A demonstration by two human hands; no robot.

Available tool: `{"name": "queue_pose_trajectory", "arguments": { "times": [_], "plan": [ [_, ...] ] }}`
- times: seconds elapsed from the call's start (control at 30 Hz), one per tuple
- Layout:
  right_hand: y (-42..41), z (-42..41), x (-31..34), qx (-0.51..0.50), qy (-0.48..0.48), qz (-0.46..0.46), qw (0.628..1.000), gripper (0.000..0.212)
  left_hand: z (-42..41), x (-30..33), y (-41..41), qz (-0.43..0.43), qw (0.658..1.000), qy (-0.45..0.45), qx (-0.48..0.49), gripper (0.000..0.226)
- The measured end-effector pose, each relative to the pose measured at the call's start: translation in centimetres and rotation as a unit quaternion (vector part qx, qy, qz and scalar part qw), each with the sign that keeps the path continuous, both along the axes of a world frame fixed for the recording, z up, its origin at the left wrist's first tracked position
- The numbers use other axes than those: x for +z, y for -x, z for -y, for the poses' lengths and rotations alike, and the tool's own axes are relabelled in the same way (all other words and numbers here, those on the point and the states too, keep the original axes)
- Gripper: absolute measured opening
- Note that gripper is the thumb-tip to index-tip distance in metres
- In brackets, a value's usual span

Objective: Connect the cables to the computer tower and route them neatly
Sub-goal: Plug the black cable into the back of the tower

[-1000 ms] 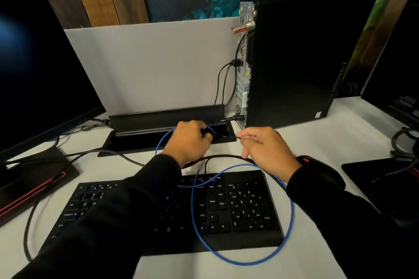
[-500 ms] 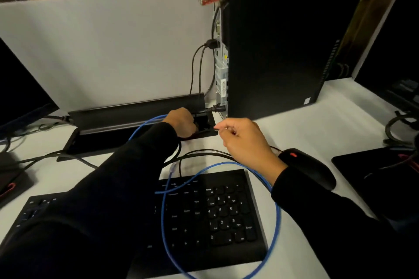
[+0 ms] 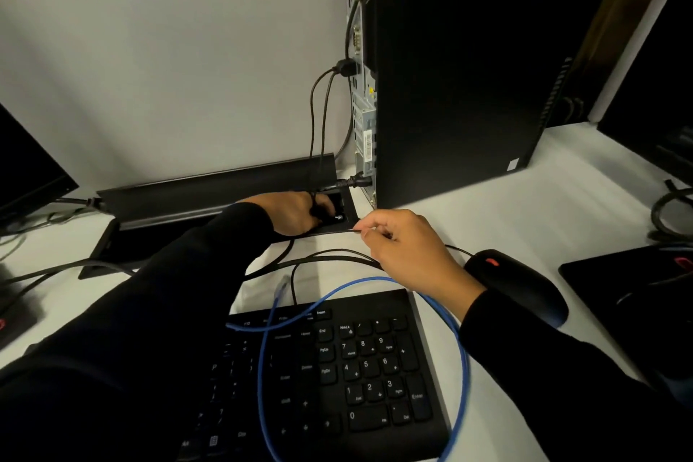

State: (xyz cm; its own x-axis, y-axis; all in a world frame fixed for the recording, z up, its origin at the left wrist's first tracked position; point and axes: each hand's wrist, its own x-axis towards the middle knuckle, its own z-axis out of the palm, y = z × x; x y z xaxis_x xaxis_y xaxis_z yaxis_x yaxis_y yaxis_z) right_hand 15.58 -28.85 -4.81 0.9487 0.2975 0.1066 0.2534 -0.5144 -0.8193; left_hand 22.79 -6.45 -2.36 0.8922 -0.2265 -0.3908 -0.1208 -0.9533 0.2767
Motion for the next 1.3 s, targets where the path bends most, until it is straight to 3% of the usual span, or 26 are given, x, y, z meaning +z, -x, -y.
{"name": "queue_pose_trajectory", "arguments": {
  "times": [0.13, 0.43, 0.53, 0.7, 0.8, 0.87, 1.03, 1.2, 1.3],
  "plan": [
    [-0.1, 0.1, -0.1, -0.001, -0.003, 0.001, 1.000, 0.021, -0.1, -0.2, -0.1, 0.015, 1.000, -0.014, -0.006, 0.025],
    [-0.2, 0.1, -0.5, 0.001, -0.009, 0.012, 1.000, 0.019, -2.2, -1.4, 0.7, -0.021, 0.971, 0.233, 0.043, 0.043],
    [-0.3, 0.1, -0.8, 0.001, -0.008, 0.014, 1.000, 0.019, -2.6, -1.3, 0.9, -0.023, 0.975, 0.220, 0.035, 0.036],
    [-0.4, 0.1, -0.8, 0.003, -0.008, 0.016, 1.000, 0.019, -2.5, -0.6, 2.0, 0.103, 0.985, 0.116, 0.080, 0.019],
    [-0.2, 0.1, -0.8, 0.003, -0.011, 0.016, 1.000, 0.019, -2.0, -0.7, 3.2, 0.235, 0.963, 0.072, 0.106, 0.011],
    [-0.3, 0.1, -0.8, 0.002, -0.010, 0.017, 1.000, 0.019, -1.7, -0.9, 3.7, 0.277, 0.946, 0.110, 0.131, 0.009],
    [-0.3, 0.1, -0.7, 0.009, -0.008, 0.020, 1.000, 0.018, -1.2, -0.7, 3.6, 0.191, 0.937, 0.226, 0.184, 0.007],
    [-0.2, 0.0, -0.7, 0.007, -0.010, 0.017, 1.000, 0.018, -1.3, -0.4, 2.9, 0.099, 0.934, 0.285, 0.192, 0.013],
    [-0.3, 0.0, -0.7, 0.006, -0.010, 0.015, 1.000, 0.018, -0.4, -0.3, 3.0, 0.100, 0.927, 0.288, 0.217, 0.026]
  ]
}}
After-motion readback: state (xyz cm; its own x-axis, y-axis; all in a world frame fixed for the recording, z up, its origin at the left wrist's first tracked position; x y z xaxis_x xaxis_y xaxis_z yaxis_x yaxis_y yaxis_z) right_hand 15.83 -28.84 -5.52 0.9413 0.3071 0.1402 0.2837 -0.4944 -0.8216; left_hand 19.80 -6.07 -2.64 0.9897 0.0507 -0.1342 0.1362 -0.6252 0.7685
